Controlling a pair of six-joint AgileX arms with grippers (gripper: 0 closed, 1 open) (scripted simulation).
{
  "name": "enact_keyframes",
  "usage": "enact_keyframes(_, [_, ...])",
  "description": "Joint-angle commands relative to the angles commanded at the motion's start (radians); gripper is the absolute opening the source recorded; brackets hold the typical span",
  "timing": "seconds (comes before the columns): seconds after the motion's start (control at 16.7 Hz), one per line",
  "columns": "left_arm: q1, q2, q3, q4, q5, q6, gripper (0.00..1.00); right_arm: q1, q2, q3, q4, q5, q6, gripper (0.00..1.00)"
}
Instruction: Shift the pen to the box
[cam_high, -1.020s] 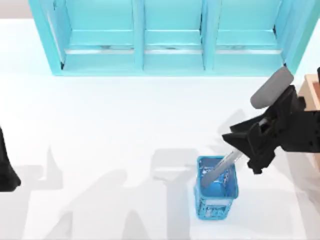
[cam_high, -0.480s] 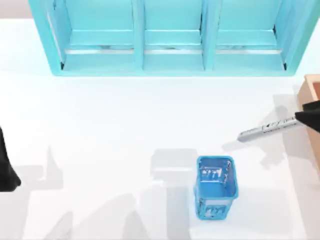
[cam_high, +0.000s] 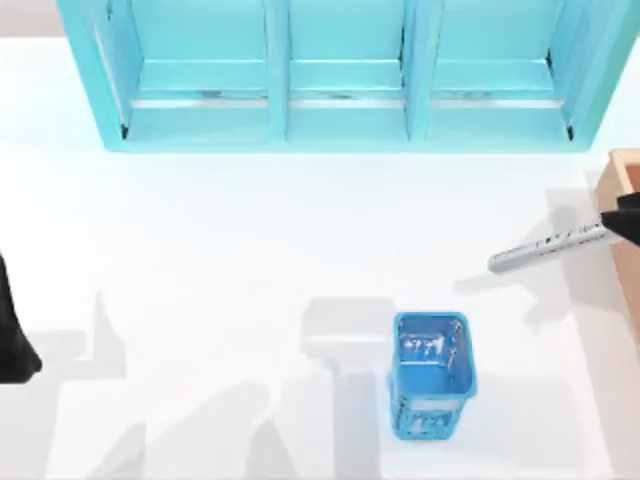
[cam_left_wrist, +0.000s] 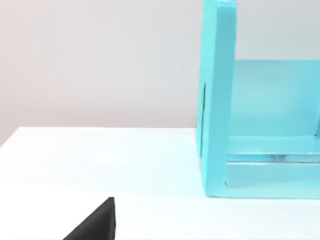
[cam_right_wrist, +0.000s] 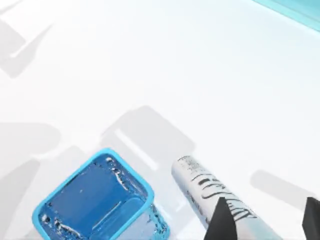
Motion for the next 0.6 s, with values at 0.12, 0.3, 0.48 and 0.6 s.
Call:
enact_keyframes(0.12, [0.0, 0.0, 0.0, 0.0, 0.0, 0.0, 1.0, -0.017, 0.058, 0.076, -0.077, 0.066, -0.012, 0.0])
enact_keyframes(0.3, [0.0, 0.0, 0.0, 0.0, 0.0, 0.0, 1.0, -0.06, 0.171, 0.268, -0.262, 0.215, -0.032, 0.0])
enact_keyframes(0.48, [0.0, 0.0, 0.0, 0.0, 0.0, 0.0, 1.0, -0.115, 0.285, 0.499, -0.47, 0.403, -0.046, 0.0])
enact_keyframes(0.6, [0.0, 0.0, 0.0, 0.0, 0.0, 0.0, 1.0, -0.149, 0.352, 0.632, -0.595, 0.528, -0.053, 0.0])
